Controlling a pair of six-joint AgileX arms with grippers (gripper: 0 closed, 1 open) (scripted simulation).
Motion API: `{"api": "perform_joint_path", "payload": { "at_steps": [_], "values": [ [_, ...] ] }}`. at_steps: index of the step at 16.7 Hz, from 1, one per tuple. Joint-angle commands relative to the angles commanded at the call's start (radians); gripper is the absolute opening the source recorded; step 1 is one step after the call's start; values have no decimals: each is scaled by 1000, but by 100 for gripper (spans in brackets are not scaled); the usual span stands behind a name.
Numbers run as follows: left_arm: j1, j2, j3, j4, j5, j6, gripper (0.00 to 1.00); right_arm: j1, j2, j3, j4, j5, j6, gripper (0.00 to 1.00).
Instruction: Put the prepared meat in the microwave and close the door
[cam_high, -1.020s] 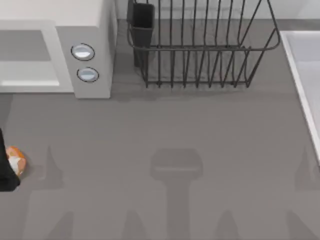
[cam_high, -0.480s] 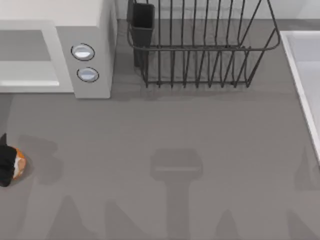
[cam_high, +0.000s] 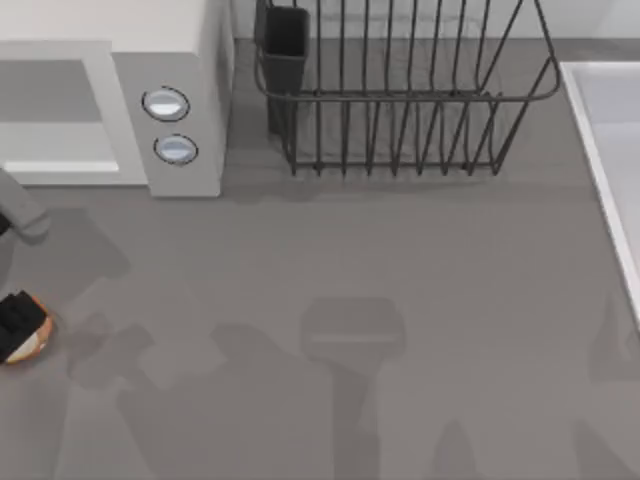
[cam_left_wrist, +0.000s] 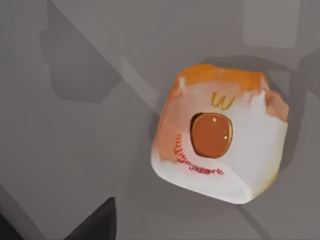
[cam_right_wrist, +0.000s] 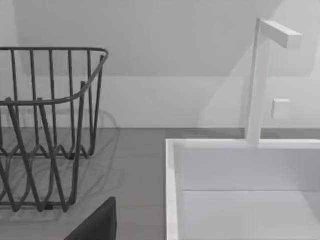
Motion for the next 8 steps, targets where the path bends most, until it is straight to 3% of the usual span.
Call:
{"api": "perform_joint_path", "payload": {
  "at_steps": [8],
  "values": [
    [13, 401, 291, -217, 0, 244, 100, 0, 0, 0, 0, 0, 0, 100]
  ]
}}
